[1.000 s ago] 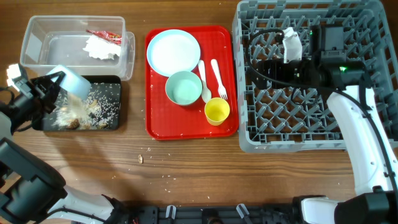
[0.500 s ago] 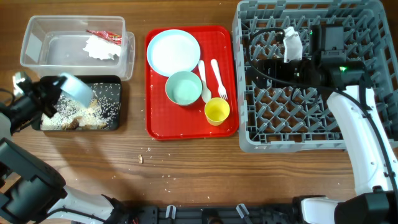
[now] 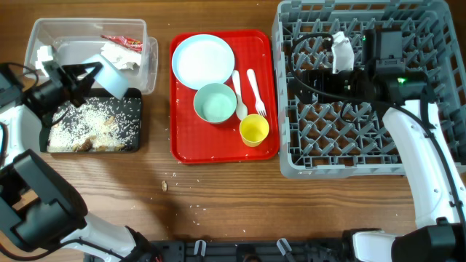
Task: Sort waste into correct bins and load items into the dishwasher rack
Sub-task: 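Tip the scraps bowl over the black tray with the left gripper, then set the emptied light-blue bowl back on the red tray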
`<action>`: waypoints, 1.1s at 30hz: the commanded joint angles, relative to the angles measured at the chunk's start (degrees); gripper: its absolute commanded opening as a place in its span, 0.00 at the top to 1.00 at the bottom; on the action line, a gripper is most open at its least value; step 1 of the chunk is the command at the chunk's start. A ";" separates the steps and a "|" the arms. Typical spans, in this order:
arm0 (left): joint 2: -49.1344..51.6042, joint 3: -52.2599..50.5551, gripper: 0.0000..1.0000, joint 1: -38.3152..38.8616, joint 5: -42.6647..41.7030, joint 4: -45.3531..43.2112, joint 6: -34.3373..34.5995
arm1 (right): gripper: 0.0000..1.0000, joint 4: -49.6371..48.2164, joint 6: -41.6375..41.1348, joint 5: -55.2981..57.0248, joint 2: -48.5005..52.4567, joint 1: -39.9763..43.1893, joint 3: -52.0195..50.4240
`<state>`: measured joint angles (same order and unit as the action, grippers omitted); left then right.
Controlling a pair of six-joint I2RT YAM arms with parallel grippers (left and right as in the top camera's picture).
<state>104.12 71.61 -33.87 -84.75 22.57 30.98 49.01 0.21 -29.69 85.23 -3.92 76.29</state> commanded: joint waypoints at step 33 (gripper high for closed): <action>-9.79 0.33 0.96 59.67 84.96 26.43 1.14 | 0.00 -0.90 -0.26 0.35 0.68 0.17 0.85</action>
<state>91.81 72.05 21.45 -11.77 47.44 33.61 48.23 0.21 -29.52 85.23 -3.92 76.29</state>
